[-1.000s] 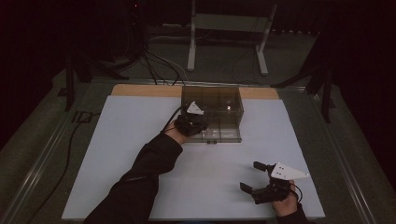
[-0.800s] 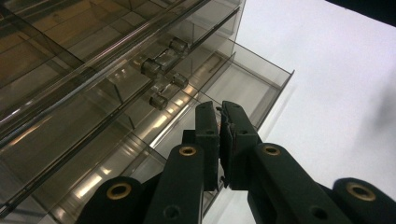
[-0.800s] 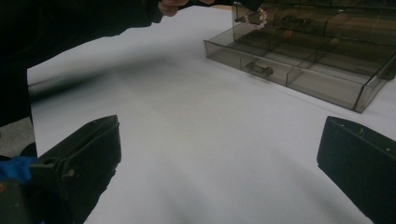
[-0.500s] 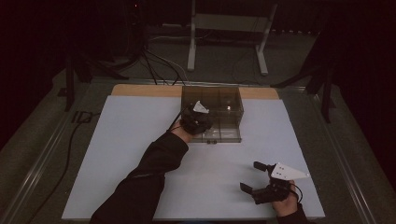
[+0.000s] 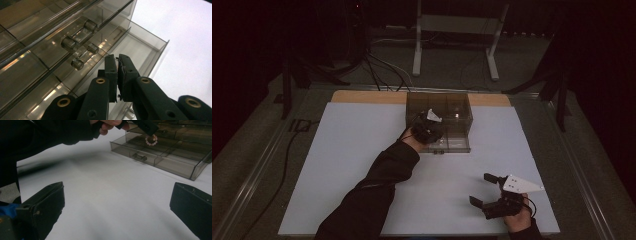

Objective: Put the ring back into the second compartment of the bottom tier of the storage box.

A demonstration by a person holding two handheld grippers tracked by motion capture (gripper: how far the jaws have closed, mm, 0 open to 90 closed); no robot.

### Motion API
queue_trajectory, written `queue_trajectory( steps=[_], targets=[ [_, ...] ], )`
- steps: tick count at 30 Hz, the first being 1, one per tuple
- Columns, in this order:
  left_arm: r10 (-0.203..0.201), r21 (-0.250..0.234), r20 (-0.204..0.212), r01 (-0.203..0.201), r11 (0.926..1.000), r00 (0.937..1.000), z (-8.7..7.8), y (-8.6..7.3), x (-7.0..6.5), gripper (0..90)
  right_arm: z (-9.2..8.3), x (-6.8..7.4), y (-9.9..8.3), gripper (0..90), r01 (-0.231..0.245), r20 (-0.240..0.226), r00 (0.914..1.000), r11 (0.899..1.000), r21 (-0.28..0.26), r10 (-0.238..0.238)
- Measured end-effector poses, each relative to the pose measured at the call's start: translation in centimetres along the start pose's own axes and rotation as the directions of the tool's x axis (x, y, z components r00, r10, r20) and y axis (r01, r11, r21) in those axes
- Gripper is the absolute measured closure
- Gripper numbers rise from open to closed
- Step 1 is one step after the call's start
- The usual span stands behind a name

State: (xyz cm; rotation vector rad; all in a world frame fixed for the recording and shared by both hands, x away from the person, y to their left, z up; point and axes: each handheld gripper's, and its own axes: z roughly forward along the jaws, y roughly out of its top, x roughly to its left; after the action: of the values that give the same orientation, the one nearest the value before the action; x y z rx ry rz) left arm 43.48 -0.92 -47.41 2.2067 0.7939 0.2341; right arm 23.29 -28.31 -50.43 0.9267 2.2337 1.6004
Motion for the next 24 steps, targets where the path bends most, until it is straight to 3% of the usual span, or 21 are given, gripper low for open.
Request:
queue_trajectory(
  steps=[7, 8, 10, 12, 15, 17, 19, 23, 24],
  targets=[
    [-0.015, -0.014, -0.011, 0.015, 0.9998, 0.9998, 0.2, 0.0, -0.2, 87.1, 0.0, 0.0, 0.0, 0.0, 0.002, 0.001, 1.0000, 1.000, 0.002, -0.002],
    [-0.014, -0.023, -0.007, 0.014, 0.9997, 0.9999, 0.2, 0.0, -0.3, 81.3, 0.0, 0.0, 0.0, 0.0, 0.003, 0.000, 1.0000, 1.000, 0.005, -0.003],
    [-0.007, -0.032, 0.003, 0.007, 0.9995, 1.0000, 0.2, -0.1, -0.4, 78.7, 0.0, 0.0, 0.0, 0.0, 0.003, 0.000, 1.0000, 1.000, 0.006, -0.003],
    [-0.017, -0.027, 0.014, 0.017, 0.9995, 0.9998, 0.0, -0.1, -0.6, 65.3, 0.0, 0.0, 0.0, 0.0, 0.001, 0.001, 1.0000, 1.000, 0.004, -0.001],
    [-0.024, -0.023, 0.028, 0.025, 0.9994, 0.9993, -0.3, 0.0, -0.8, 58.3, 0.0, 0.0, 0.0, 0.0, 0.001, 0.001, 1.0000, 1.000, 0.006, -0.001],
    [-0.036, -0.022, -0.004, 0.036, 0.9991, 0.9993, -0.7, -0.1, -0.9, 51.5, 0.0, 0.0, 0.0, 0.0, 0.000, 0.001, 1.0000, 1.000, 0.006, 0.000],
    [-0.063, -0.025, 0.001, 0.063, 0.9977, 0.9980, -1.1, -0.1, -0.9, 48.9, 0.0, 0.1, 0.0, 0.0, 0.004, 0.001, 1.0000, 1.000, 0.007, -0.004],
    [-0.071, -0.006, -0.006, 0.071, 0.9974, 0.9974, -1.7, -0.4, -0.9, 43.9, 0.1, 0.0, -0.1, 0.0, 0.000, 0.003, 1.0000, 1.000, 0.006, 0.000],
    [-0.073, -0.003, -0.005, 0.073, 0.9973, 0.9973, -1.7, -0.5, -0.9, 38.6, 0.1, 0.0, -0.1, 0.0, 0.002, 0.006, 1.0000, 1.000, 0.006, -0.002]
  ],
)
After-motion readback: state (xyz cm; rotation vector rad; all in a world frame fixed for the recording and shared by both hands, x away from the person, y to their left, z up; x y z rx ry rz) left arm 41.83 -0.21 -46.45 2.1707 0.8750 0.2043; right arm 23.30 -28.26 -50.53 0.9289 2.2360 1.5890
